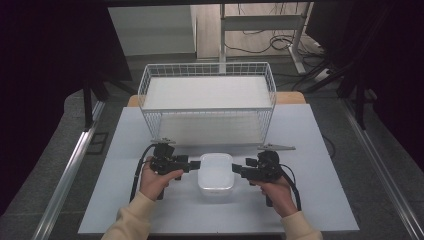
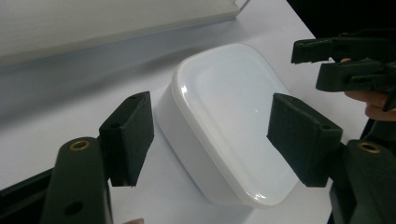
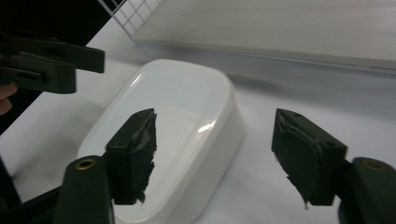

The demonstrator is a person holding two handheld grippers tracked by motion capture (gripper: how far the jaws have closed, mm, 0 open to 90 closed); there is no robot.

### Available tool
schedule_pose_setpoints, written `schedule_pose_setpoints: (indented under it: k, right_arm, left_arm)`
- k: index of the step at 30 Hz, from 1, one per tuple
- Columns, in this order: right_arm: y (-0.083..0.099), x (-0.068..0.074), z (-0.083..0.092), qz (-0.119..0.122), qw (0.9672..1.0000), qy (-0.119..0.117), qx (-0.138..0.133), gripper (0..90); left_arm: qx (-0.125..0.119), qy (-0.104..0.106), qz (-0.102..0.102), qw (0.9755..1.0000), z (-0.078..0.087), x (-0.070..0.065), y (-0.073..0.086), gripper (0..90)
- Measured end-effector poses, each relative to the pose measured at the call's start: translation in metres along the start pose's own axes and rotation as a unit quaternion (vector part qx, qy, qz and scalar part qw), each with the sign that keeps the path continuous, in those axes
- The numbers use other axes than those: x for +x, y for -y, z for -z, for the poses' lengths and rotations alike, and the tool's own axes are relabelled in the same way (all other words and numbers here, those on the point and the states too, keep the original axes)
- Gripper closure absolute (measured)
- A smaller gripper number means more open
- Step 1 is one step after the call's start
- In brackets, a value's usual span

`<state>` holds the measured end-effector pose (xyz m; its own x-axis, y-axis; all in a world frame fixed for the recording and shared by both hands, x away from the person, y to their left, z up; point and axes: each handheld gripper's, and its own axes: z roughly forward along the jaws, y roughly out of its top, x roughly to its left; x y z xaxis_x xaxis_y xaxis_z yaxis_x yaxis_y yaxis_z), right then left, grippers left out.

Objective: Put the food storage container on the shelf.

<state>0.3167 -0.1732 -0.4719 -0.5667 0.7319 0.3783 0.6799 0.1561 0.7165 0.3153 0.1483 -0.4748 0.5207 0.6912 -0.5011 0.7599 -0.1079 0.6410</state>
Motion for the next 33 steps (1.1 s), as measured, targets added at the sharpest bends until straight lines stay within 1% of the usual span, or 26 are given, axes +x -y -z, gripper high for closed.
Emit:
schedule_pose_setpoints:
  k: [2,8,9,15,18,21,22,24,26,29,31,33]
  right_arm:
    - [0.001,0.001,-0.002,0.004,1.0000,-0.006,0.004,34.0]
    - [0.006,0.003,-0.011,0.003,0.9998,-0.011,0.018,34.4]
    - [0.006,0.004,-0.012,0.003,0.9998,-0.012,0.019,34.4]
    - [0.010,0.003,-0.018,0.002,0.9995,-0.012,0.028,34.4]
    - [0.012,0.003,-0.020,-0.005,0.9994,-0.014,0.033,34.3]
    - [0.012,0.003,-0.022,-0.004,0.9993,-0.015,0.033,34.2]
    - [0.012,0.003,-0.022,-0.003,0.9993,-0.016,0.034,34.2]
    - [0.013,0.004,-0.023,-0.003,0.9993,-0.017,0.033,34.2]
    - [0.013,0.004,-0.023,-0.004,0.9992,-0.018,0.034,34.2]
    - [0.014,0.004,-0.024,-0.009,0.9990,-0.023,0.036,35.3]
    - [0.014,0.004,-0.025,-0.012,0.9988,-0.027,0.039,37.0]
    - [0.015,0.003,-0.026,-0.023,0.9980,-0.039,0.043,40.4]
  left_arm:
    - [-0.002,0.003,0.004,1.0000,-0.001,0.000,0.001,31.0]
    - [0.003,0.028,0.021,0.9994,-0.004,0.003,0.005,31.3]
    - [0.005,0.033,0.020,0.9992,-0.005,0.004,0.005,31.4]
    - [0.015,0.038,0.031,0.9987,-0.011,0.005,0.009,31.7]
    - [0.019,0.043,0.032,0.9984,-0.013,0.006,0.010,31.8]
    - [0.017,0.056,0.053,0.9969,-0.017,0.008,0.013,32.2]
    - [0.013,0.055,0.060,0.9966,-0.018,0.009,0.014,32.5]
    - [0.021,0.056,0.059,0.9965,-0.018,0.011,0.016,33.2]
    - [0.022,0.062,0.066,0.9956,-0.019,0.012,0.017,34.9]
    - [0.025,0.069,0.064,0.9953,-0.020,0.010,0.018,39.5]
    - [0.027,0.074,0.063,0.9949,-0.020,0.009,0.018,44.8]
    - [0.029,0.071,0.060,0.9953,-0.022,0.008,0.019,47.7]
